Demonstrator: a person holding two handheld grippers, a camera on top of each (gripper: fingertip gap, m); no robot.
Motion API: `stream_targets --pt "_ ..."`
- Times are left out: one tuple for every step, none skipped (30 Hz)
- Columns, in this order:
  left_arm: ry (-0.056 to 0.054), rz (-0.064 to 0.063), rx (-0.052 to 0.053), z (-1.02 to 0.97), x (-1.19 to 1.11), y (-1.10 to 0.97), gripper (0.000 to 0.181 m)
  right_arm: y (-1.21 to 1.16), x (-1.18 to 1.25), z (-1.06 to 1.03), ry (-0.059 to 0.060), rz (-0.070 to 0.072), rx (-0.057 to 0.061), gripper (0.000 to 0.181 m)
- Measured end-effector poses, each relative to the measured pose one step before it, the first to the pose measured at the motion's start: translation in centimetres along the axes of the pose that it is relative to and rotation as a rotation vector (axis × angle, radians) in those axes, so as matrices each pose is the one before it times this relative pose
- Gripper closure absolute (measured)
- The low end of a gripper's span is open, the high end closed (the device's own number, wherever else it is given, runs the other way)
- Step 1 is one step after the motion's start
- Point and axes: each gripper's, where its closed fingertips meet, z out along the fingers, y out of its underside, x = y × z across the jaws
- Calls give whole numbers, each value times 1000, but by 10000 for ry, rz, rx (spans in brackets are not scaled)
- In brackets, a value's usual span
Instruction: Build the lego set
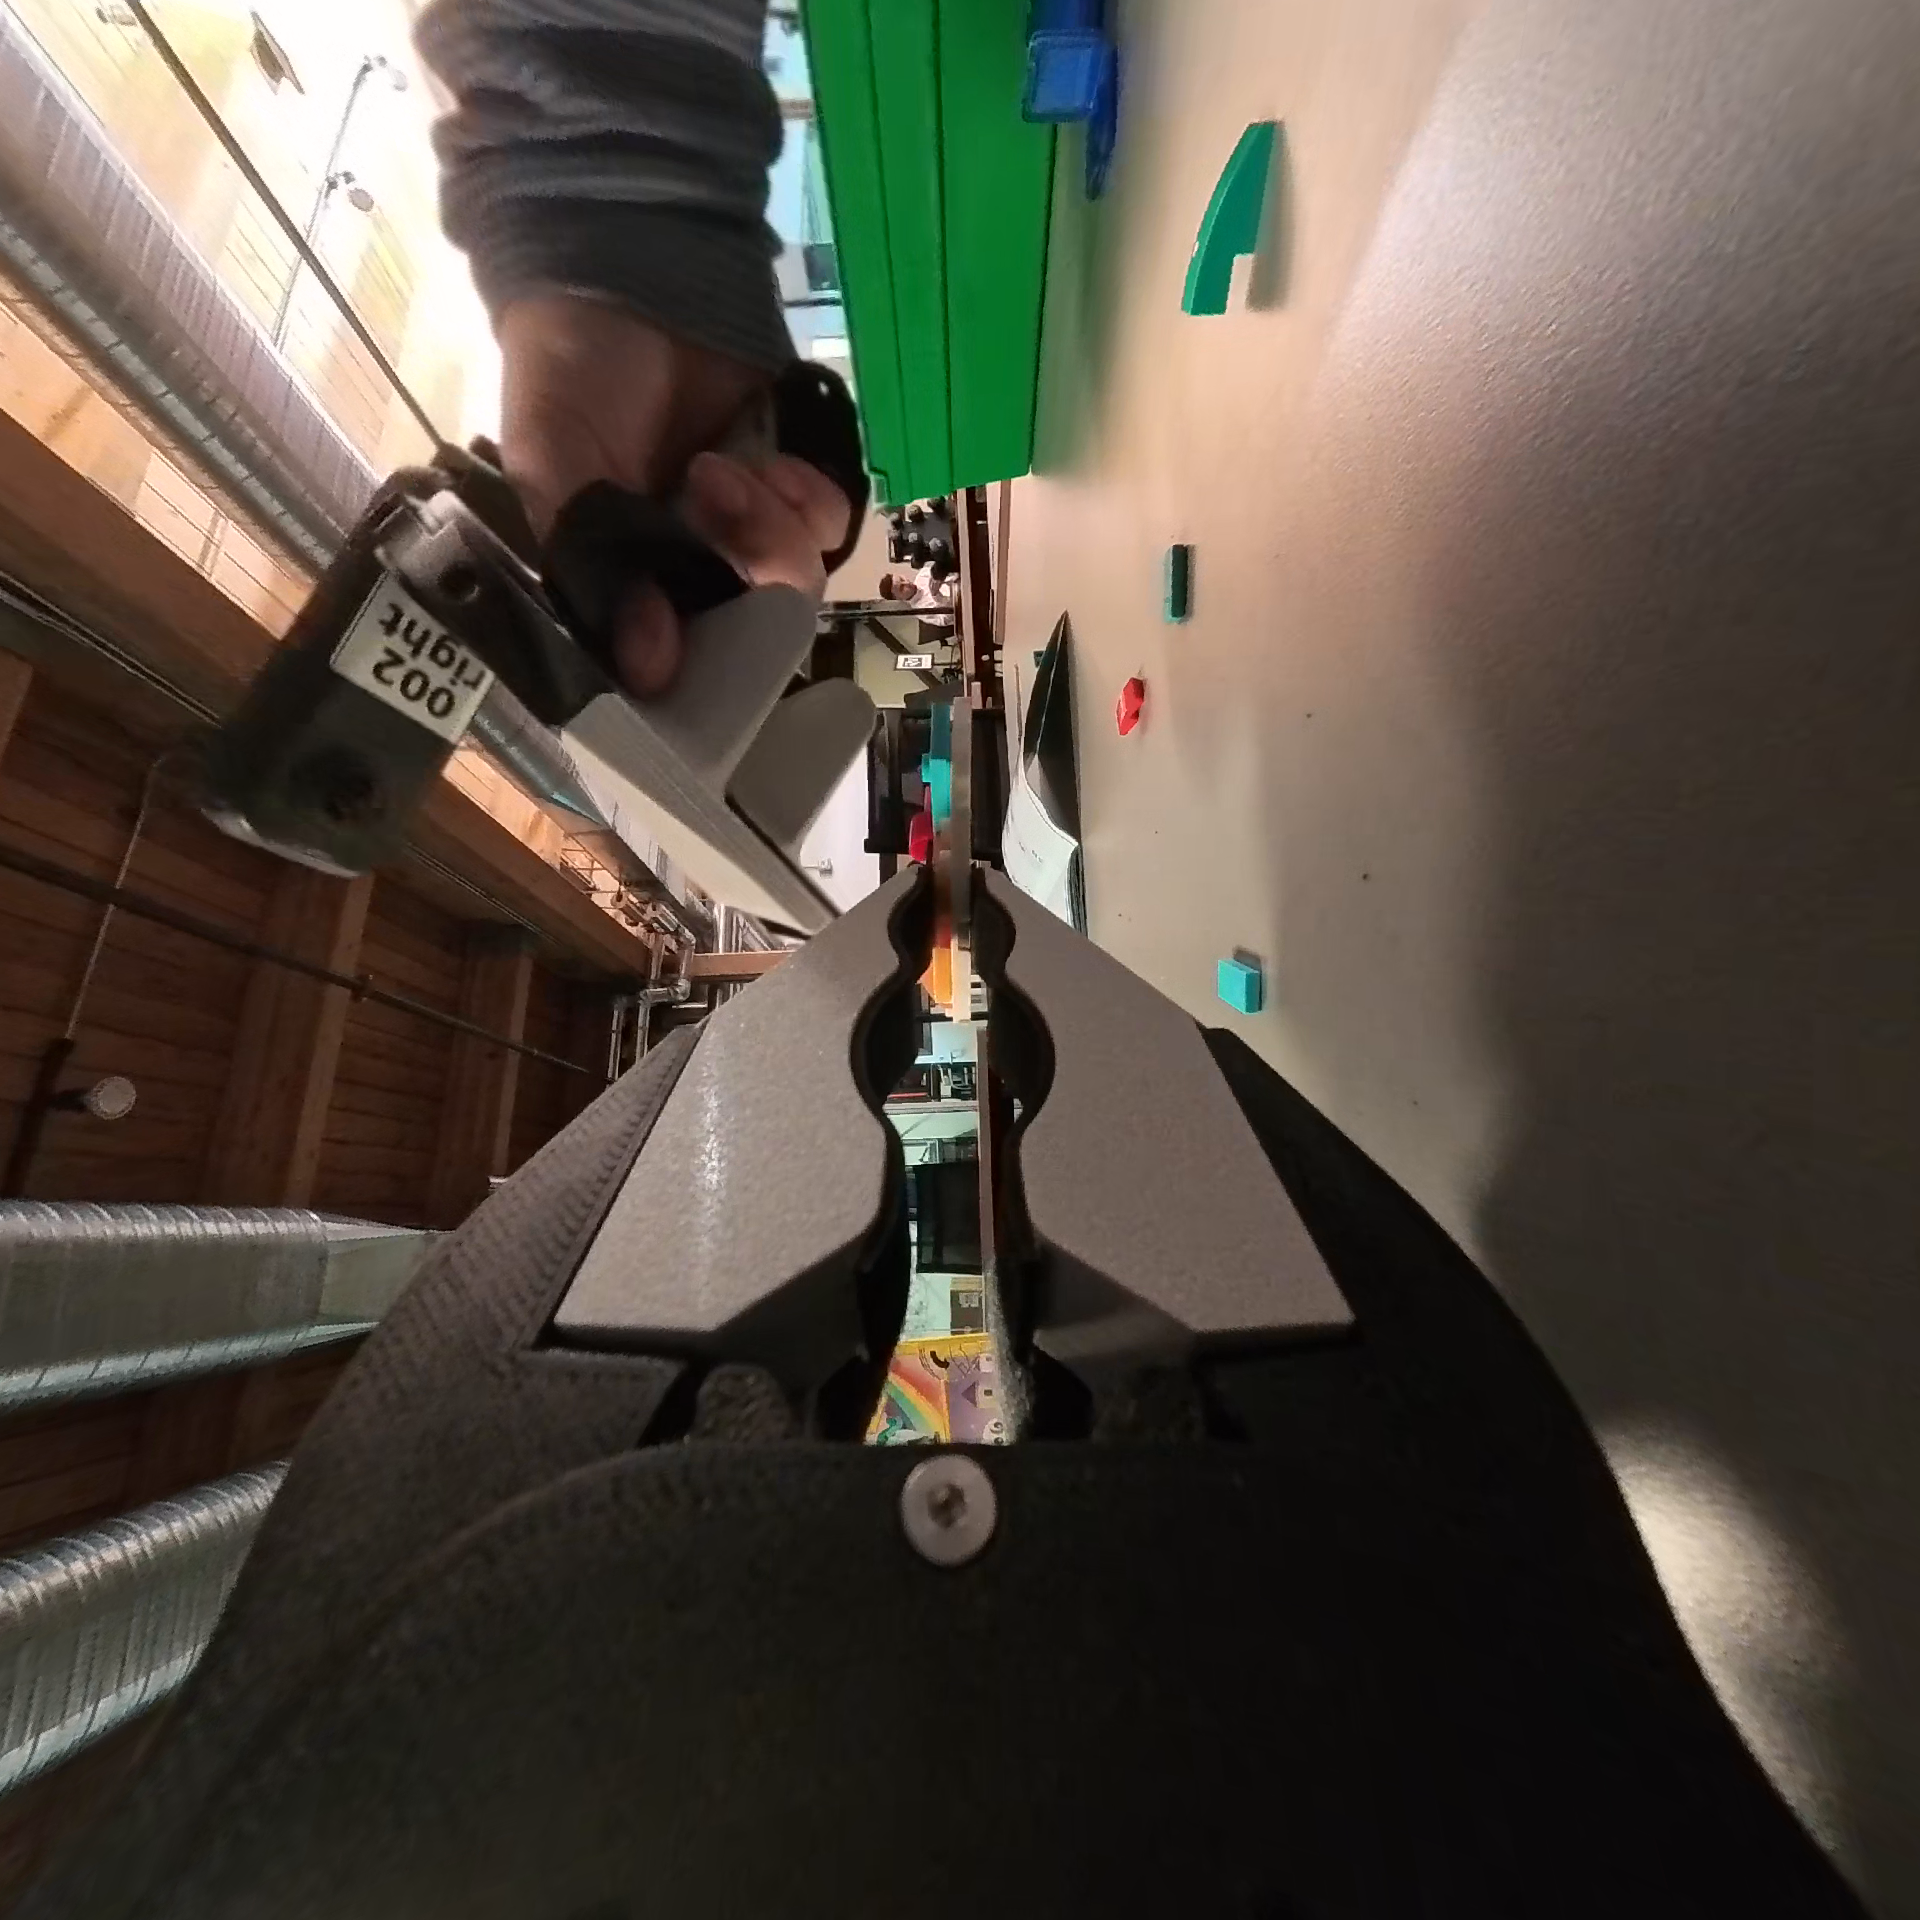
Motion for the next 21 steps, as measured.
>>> stream_targets --pt "4 -2 0 5 7 14 177 278 71 77 72 65 -256 168" --pt "1 -7 0 0 -3 1 177 262 41 125 61 62 -242 169" --pt "6 -5 -1 8 2 6 176 159 77 146 69 63 -168 169" --pt "0 -3 3 2 3 -4 177 126 62 135 22 57 -116 170" --pt "8 -5 3 2 5 -4 177 165 65 129 -14 104 -129 170" --pt "13 10 -1 -1 31 1 177 154 52 129 -54 126 -109 171" --pt "22 2 3 7 40 -14 177 73 -46 118 -138 135 -39 172" --pt "17 12 3 -7 26 -9 177 0 -75 89 -160 136 16 175" --pt "-4 8 4 -2 -2 -19 177 -48 -51 48 -142 139 53 176" --pt "-9 -3 4 -11 -20 0 177 -48 -25 11 -135 174 70 177" --pt "-27 7 -7 -9 -42 19 177 -79 -26 -11 -175 255 113 177" --pt "-49 0 -1 -10 -88 -2 176 -73 -66 -46 -242 276 153 177" --pt "-35 5 1 -5 -62 -14 176 -63 -92 -75 -298 313 174 178" --pt "-29 7 -4 -16 -44 10 176 -103 -195 -114 -400 292 232 179" --pt "-56 5 -15 -2 -91 26 177 -178 -386 -136 -530 232 304 180" --pt "-127 14 -32 -9 -216 63 176 -163 -322 -103 -461 270 302 180" --pt "-79 4 -16 -12 -133 24 177 -64 -110 -55 -291 193 236 180" --pt "-23 11 0 -5 -40 -14 177 -5 -106 2 -225 9 202 180" --pt "-47 10 -6 -4 -73 8 177 -17 -126 47 -178 -62 192 180" --pt "-51 10 -13 4 -79 13 177 29 -103 90 -132 -16 136 180" --pt "-4 8 13 -9 -3 -27 176 -4 -76 102 -88 -20 134 180"
